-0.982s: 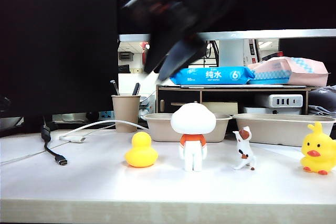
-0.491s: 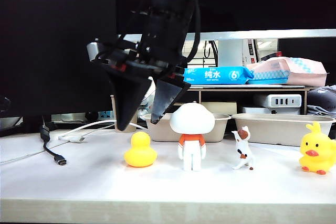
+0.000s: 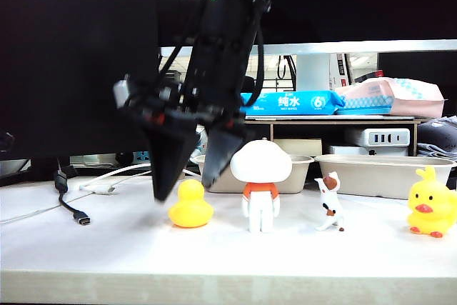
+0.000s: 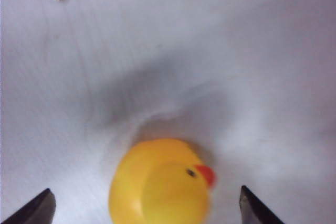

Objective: Put the dolls with similar colors into the same paper box, while dolls with different colors go into separate paper boxes.

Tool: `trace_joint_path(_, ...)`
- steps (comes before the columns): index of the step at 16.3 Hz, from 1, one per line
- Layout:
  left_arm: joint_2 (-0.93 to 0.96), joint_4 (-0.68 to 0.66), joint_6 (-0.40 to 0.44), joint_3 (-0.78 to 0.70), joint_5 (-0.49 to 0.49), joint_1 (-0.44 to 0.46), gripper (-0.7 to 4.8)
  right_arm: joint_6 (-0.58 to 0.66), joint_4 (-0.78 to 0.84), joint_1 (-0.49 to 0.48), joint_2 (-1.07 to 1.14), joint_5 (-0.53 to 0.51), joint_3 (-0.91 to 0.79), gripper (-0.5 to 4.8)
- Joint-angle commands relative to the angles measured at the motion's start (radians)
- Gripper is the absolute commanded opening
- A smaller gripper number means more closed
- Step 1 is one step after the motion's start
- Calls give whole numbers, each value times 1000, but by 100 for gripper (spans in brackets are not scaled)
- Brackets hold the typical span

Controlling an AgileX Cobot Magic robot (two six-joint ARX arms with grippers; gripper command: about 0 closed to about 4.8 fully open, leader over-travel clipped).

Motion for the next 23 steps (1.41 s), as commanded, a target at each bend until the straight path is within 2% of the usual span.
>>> trace_joint_path(1, 0, 10, 1, 3, 0, -1, -5, -3, -5, 7, 12, -4, 2, 479)
trace_joint_path(9, 0, 10, 1, 3, 0, -1, -5, -3, -16, 4, 43, 3, 2, 478)
trace_joint_path(10, 0, 10, 1, 3, 0, -1, -5, -3, -16, 3, 45, 3, 2, 461)
trace_joint_path(12, 0, 10, 1, 3, 0, -1, -5, -3, -15, 4, 52, 3, 2, 460)
trace_joint_path(16, 0, 10, 1, 3, 0, -1, -5, -3, -8, 4, 56, 27, 2, 290)
trace_joint_path(17, 0, 10, 1, 3, 0, -1, -5, -3, -7, 4, 56, 36, 2, 266)
trace_joint_path(19, 0, 10, 1, 3, 0, -1, -5, -3, -6, 2, 56, 40, 2, 249)
trace_joint_path(21, 0, 10, 1, 3, 0, -1, -5, -3, -3, 0, 56, 40, 2, 182)
trace_joint_path(23, 0, 10, 1, 3, 0, -1, -5, -3, 1, 0, 56, 40, 3, 183)
